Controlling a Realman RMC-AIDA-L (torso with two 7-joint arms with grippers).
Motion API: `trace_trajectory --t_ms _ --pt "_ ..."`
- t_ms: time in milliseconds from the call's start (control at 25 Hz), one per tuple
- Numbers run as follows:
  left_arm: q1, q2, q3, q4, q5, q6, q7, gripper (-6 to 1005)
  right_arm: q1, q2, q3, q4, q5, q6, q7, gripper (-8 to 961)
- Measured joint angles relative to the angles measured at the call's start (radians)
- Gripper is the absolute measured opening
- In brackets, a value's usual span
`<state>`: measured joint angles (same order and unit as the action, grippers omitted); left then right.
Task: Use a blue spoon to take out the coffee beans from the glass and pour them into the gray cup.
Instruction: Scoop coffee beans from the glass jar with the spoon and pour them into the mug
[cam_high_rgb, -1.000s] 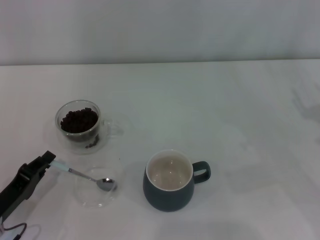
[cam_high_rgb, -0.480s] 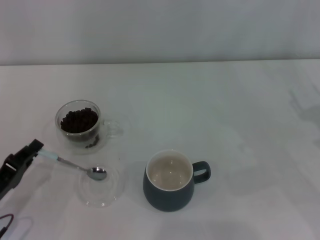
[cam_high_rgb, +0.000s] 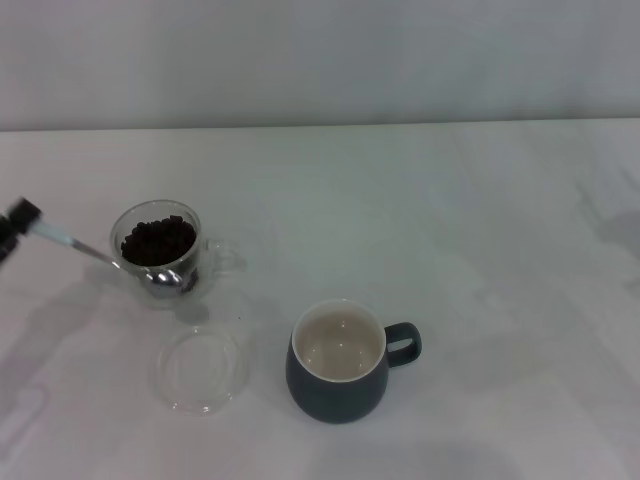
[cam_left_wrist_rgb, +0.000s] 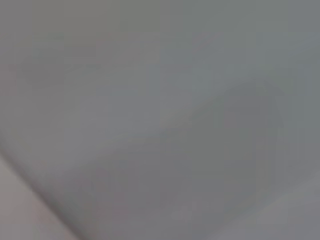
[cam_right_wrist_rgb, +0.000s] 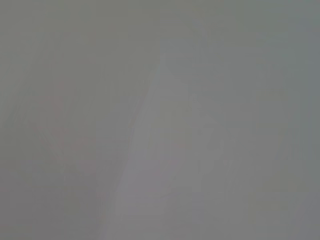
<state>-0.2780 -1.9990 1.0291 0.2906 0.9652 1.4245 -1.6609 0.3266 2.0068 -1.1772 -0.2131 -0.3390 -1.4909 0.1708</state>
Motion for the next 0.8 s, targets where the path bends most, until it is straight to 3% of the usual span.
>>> trace_trajectory --t_ms 120,280,320,440,800 --pt "-0.008 0.040 -0.003 0.036 0.000 -0.007 -0.004 140 0.002 0.002 -0.001 0.001 0.000 -0.001 -0.004 712" --pt "-0.048 0.114 -0.004 0.053 -0.003 -0.028 -0.029 140 0.007 0.004 -0.008 0.002 0.000 -0.006 -0.005 711" --pt "-0.048 0.114 -0.004 0.053 -0.003 -0.028 -0.029 140 0.007 0.004 -0.011 0.001 0.000 -0.012 -0.005 711" --pt "-0.110 0.161 0.001 0.050 0.042 -0.090 -0.074 140 0.009 0.005 -0.025 0.002 0.001 -0.034 -0.004 711" --pt "-0.227 0.175 0.002 0.054 0.217 -0.214 -0.158 140 0.004 0.006 -0.095 0.003 0.007 -0.086 0.000 710"
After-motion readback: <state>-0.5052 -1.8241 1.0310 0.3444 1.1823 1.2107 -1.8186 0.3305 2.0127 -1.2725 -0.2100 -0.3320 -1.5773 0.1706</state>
